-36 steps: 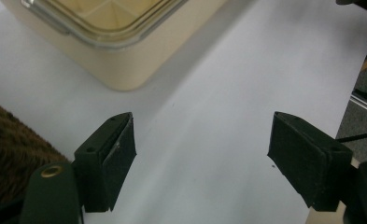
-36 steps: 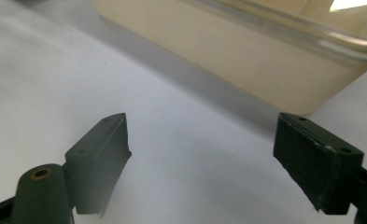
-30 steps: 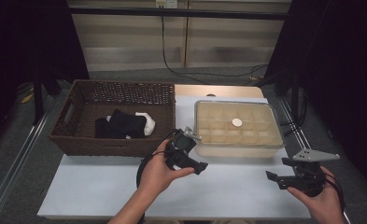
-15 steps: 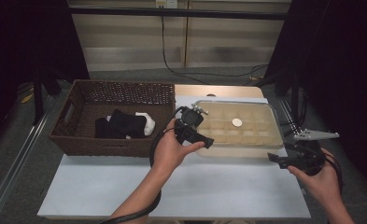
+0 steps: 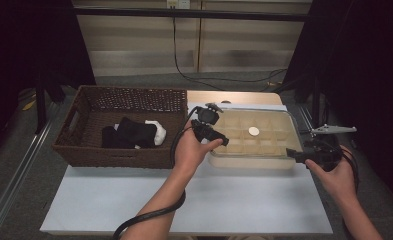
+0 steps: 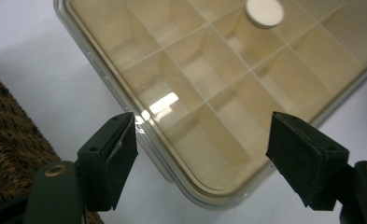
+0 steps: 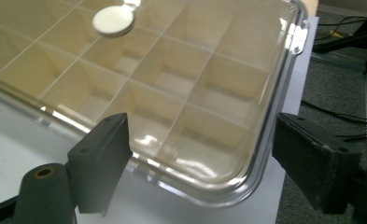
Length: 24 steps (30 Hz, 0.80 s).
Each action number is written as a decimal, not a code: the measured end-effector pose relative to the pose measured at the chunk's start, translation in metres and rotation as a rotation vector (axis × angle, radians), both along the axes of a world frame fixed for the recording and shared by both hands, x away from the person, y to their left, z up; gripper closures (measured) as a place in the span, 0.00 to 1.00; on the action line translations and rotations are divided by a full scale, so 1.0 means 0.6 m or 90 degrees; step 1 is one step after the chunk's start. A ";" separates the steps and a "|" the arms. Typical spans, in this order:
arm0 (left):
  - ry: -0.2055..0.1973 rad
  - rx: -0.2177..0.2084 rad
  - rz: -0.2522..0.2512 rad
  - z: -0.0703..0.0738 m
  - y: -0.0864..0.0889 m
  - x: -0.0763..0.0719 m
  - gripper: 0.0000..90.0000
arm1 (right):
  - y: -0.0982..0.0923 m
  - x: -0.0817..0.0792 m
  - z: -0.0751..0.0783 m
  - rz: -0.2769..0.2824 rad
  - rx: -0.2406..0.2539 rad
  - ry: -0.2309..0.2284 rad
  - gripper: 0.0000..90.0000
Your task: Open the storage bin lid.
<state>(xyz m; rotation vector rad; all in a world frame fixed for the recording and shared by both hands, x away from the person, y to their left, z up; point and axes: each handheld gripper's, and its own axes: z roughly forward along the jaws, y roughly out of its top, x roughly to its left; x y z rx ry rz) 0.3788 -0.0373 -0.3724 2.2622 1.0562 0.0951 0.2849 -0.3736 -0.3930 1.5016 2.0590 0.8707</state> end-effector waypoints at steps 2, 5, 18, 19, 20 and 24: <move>0.008 0.004 0.009 -0.005 -0.001 0.009 0.27 | -0.005 0.013 -0.002 -0.013 0.013 -0.001 0.21; 0.016 0.005 0.029 -0.013 -0.001 0.021 0.27 | -0.007 0.021 -0.004 -0.024 0.013 0.002 0.21; 0.047 -0.003 0.055 -0.038 -0.003 0.044 0.28 | -0.007 0.053 -0.030 -0.054 0.034 0.020 0.19; 0.049 -0.003 0.054 -0.039 -0.003 0.046 0.28 | -0.009 0.055 -0.032 -0.054 0.043 0.020 0.19; 0.055 -0.004 0.057 -0.042 -0.003 0.047 0.28 | -0.011 0.056 -0.033 -0.057 0.049 0.020 0.18; 0.058 -0.008 0.056 -0.047 -0.007 0.049 0.30 | -0.016 0.060 -0.037 -0.063 0.074 0.032 0.18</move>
